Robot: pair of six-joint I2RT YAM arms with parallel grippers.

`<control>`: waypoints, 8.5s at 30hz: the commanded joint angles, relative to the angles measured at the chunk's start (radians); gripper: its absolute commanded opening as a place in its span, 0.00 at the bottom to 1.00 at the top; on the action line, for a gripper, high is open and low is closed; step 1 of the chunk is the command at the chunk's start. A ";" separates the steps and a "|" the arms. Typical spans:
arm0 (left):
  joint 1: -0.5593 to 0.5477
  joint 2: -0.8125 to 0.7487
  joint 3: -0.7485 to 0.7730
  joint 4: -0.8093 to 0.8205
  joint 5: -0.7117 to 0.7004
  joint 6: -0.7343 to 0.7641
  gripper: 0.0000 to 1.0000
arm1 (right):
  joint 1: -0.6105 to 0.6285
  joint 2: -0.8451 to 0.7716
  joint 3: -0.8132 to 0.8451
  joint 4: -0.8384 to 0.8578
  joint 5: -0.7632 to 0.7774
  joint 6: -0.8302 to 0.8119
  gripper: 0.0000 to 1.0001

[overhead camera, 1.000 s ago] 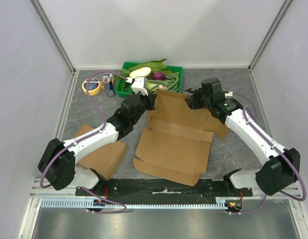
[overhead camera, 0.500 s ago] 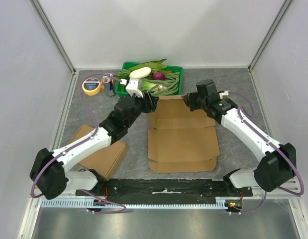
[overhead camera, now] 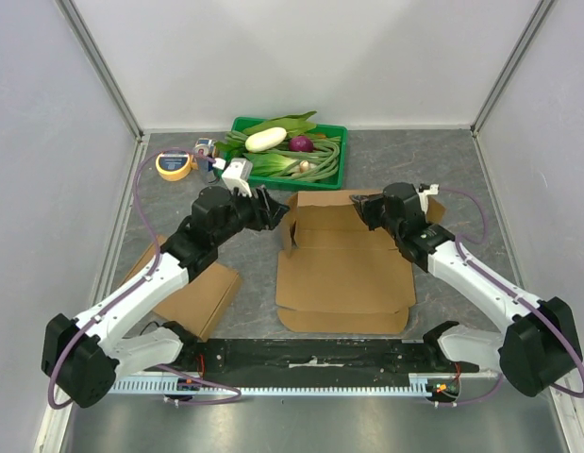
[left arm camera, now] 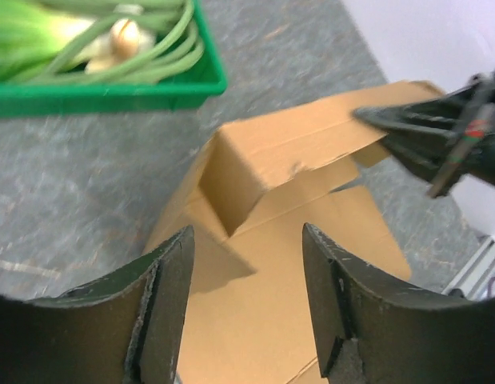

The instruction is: Fold the paper box

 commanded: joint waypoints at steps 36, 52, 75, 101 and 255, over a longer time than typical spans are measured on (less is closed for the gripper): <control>-0.166 0.466 0.000 0.282 -0.282 -0.052 0.64 | 0.004 0.020 -0.055 0.019 -0.005 -0.076 0.01; -0.042 0.138 -0.283 0.344 -0.102 0.078 0.82 | 0.004 0.009 -0.050 0.018 -0.017 -0.096 0.02; -0.184 0.431 -0.125 0.576 -0.441 0.124 0.23 | 0.011 0.061 -0.068 0.053 -0.040 -0.066 0.00; -0.174 0.514 -0.056 0.496 -0.526 0.014 0.20 | 0.025 0.058 -0.061 0.053 -0.057 -0.035 0.01; 0.271 0.435 0.179 0.028 0.402 -0.199 0.69 | 0.028 0.162 -0.111 0.395 -0.178 -0.438 0.65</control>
